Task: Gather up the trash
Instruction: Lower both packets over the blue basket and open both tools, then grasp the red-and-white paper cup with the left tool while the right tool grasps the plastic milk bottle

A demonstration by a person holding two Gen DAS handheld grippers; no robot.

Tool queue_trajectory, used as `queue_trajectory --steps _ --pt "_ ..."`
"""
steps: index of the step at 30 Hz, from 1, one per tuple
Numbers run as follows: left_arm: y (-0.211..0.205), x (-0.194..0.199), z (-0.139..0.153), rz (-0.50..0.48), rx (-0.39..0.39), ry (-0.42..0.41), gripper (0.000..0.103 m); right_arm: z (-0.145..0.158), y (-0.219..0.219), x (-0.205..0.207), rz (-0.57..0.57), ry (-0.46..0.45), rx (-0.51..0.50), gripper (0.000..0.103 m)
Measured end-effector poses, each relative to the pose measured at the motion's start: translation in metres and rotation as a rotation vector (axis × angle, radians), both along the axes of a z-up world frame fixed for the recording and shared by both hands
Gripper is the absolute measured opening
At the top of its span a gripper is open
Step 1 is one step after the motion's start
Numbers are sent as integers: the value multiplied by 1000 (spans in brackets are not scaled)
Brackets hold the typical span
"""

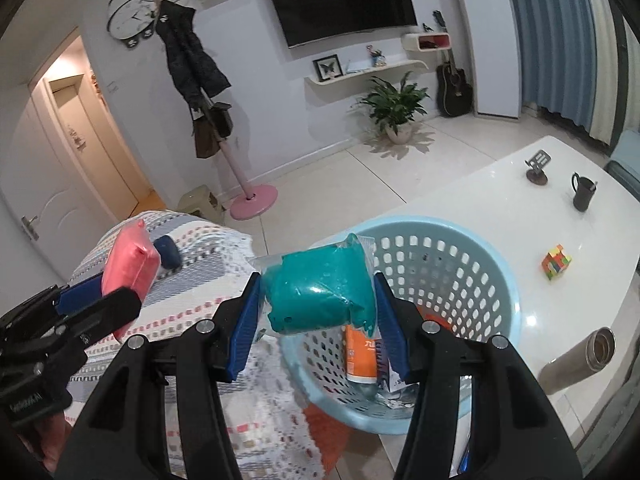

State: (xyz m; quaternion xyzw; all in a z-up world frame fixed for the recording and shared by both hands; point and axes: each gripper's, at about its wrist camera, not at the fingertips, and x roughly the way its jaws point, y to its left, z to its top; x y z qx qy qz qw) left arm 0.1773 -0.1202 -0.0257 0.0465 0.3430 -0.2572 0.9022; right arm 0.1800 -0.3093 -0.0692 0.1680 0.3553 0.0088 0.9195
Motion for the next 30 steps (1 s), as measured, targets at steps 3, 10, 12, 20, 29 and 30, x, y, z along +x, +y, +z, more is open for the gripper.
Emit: queue_trajectory --steps 3,10,12,20,29,30 --pt "-5 6 -10 -10 6 24 50 -9 -4 3 -11 23 2 51" --pt "-16 20 -31 -31 10 82 50 -28 -15 13 -55 84 10 53" --pt "-20 21 -35 -36 3 100 52 -32 -20 14 -68 95 25 58" --pt "-14 32 -45 -2 -48 147 66 -31 -38 11 -108 80 61 65" --pt "9 27 -41 63 -103 145 73 -16 -19 9 -64 43 37 65" --pt "13 27 -38 71 -110 139 73 -11 -15 8 -55 34 30 65"
